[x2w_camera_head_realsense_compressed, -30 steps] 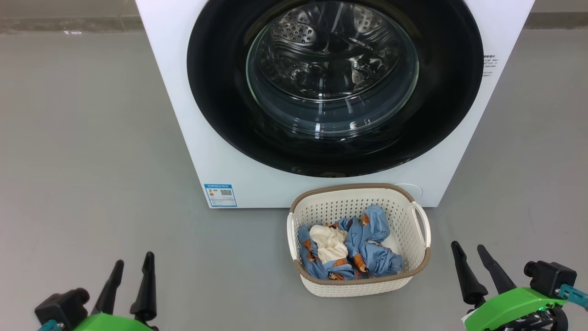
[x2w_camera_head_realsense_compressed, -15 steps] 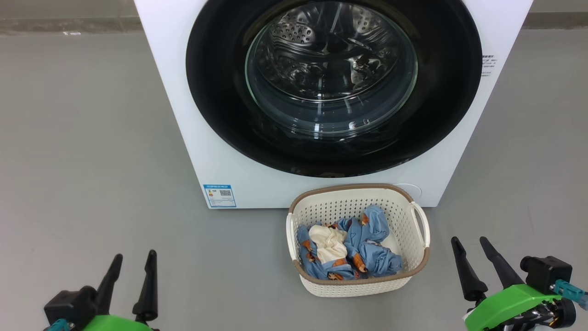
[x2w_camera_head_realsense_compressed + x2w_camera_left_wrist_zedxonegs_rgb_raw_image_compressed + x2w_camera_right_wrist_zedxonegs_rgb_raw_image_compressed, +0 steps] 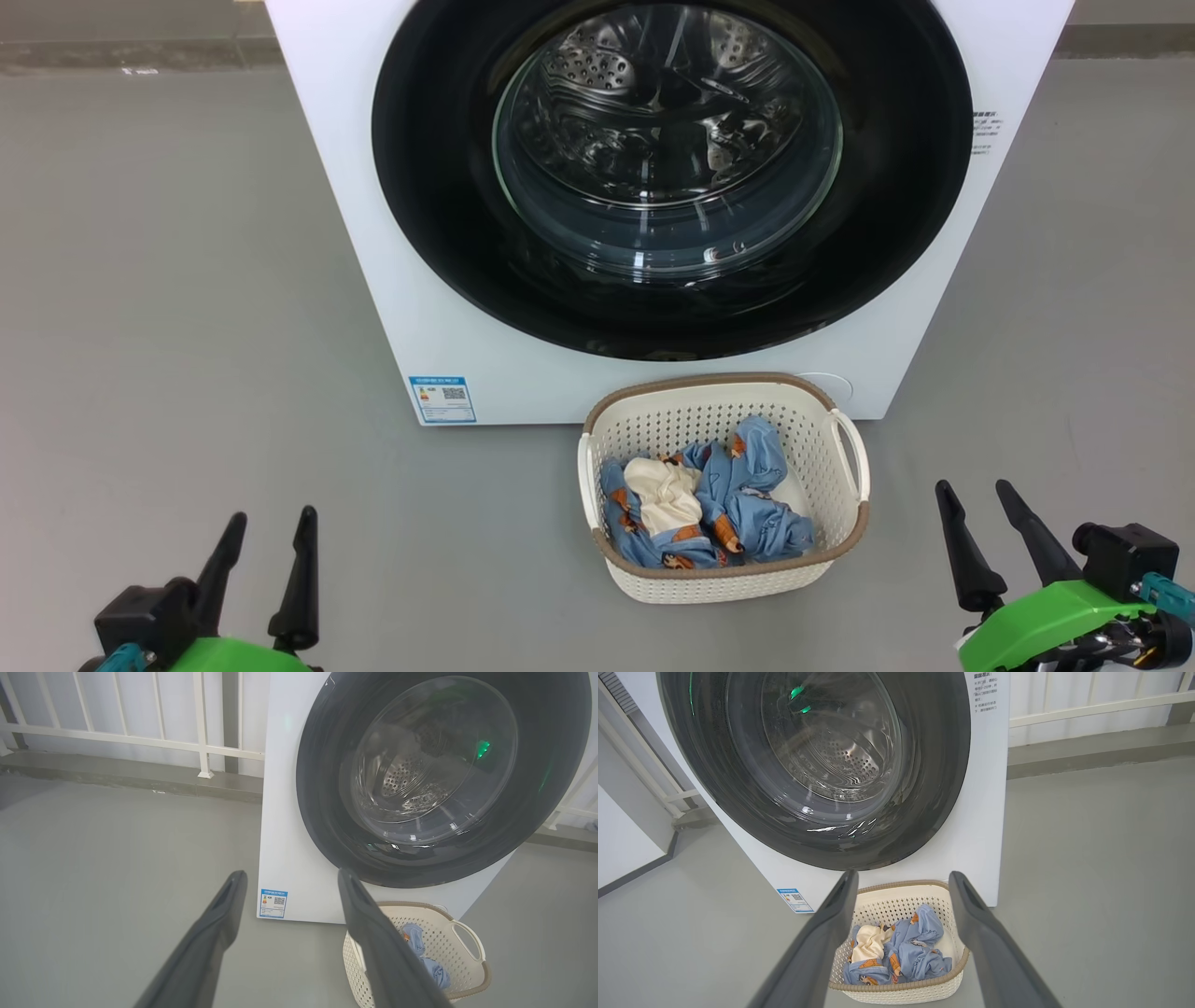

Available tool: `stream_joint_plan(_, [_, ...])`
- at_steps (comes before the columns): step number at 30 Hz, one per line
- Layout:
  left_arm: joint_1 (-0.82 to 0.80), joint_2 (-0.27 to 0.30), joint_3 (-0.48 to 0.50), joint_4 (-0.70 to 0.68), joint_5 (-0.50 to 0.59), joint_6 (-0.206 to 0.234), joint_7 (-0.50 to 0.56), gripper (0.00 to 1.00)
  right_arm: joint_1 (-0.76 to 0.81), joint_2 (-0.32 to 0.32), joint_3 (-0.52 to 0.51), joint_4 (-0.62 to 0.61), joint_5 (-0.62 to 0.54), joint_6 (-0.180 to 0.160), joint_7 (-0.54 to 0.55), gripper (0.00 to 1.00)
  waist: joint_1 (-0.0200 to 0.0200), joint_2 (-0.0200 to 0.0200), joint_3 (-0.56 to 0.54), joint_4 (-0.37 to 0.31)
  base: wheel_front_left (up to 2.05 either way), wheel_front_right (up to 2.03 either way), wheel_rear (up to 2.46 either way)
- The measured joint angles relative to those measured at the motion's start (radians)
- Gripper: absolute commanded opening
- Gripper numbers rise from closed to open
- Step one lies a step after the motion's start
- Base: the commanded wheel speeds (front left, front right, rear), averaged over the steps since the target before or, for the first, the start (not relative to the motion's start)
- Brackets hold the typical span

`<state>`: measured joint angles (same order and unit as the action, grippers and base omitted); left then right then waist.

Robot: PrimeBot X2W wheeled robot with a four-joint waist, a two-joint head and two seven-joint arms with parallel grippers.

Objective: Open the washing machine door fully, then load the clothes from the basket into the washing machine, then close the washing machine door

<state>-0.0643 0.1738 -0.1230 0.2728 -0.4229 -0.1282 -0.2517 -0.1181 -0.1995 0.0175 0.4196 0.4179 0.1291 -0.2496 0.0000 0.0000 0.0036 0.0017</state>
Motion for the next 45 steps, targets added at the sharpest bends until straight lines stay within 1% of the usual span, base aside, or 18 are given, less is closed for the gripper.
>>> stream_joint_plan(9, [0.0, -0.001, 0.011, 0.02, 0.003, 0.0, -0.001, 1.0, 0.014, 0.011, -0.011, -0.011, -0.012, 0.0, 0.0, 1.0, 0.0, 0.0, 0.002, -0.004, 0.0, 0.0, 0.0])
stream_joint_plan(15, [-0.003, -0.001, 0.024, 0.026, 0.041, -0.001, -0.001, 1.0, 0.019, 0.016, -0.018, -0.013, -0.012, 0.0, 0.0, 1.0, 0.0, 0.0, 0.005, -0.006, 0.06, 0.06, -0.12])
stream_joint_plan(21, [-0.003, -0.003, 0.032, 0.026, 0.059, -0.001, -0.001, 1.0, 0.019, 0.022, -0.02, -0.015, -0.012, 0.0, 0.0, 1.0, 0.0, 0.0, 0.01, -0.009, 0.48, 0.48, -0.96])
stream_joint_plan(27, [-0.005, -0.005, 0.034, 0.024, 0.071, -0.001, -0.001, 1.0, 0.018, 0.027, -0.02, -0.017, -0.012, 0.0, 0.0, 1.0, 0.0, 0.0, 0.02, -0.01, 0.95, 0.95, -1.9])
stream_joint_plan(45, [-0.024, -0.011, 0.032, 0.019, 0.072, -0.001, -0.001, 1.0, 0.016, 0.027, -0.026, -0.018, -0.012, 0.0, 0.0, 1.0, -0.0001, 0.0, 0.036, -0.016, 1.23, 1.23, -2.46])
